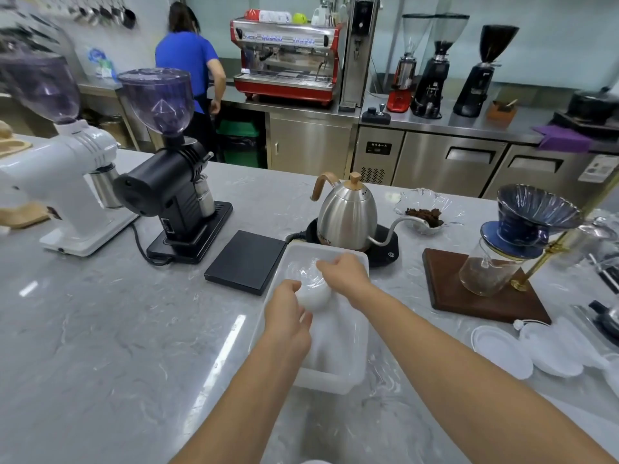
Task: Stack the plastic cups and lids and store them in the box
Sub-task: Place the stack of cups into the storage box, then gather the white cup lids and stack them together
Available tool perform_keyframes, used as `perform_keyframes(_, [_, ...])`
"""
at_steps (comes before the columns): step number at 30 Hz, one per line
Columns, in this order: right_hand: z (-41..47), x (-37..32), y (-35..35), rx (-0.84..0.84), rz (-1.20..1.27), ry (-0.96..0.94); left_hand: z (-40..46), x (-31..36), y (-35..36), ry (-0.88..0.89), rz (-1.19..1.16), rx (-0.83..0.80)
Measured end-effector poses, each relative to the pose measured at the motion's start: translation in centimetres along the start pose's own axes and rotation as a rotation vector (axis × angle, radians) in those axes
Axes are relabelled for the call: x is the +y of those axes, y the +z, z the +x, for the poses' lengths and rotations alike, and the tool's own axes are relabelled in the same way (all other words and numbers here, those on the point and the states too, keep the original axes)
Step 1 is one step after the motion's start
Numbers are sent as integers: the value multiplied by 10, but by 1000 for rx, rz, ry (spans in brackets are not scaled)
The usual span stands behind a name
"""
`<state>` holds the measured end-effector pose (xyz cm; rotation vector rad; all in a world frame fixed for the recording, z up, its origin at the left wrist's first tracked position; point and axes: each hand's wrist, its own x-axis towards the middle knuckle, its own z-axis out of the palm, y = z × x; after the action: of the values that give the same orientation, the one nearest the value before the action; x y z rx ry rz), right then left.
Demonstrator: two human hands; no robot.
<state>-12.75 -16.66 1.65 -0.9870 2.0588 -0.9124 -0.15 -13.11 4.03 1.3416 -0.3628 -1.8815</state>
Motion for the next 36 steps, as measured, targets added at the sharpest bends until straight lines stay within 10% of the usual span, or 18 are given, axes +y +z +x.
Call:
perform_keyframes(19, [-166, 35, -66, -109, 177, -259, -84, -25, -79, 510, 548, -208])
perform_keyframes(36, [-246, 145, -20, -161, 129, -25, -101, -90, -175, 427, 1033, -160])
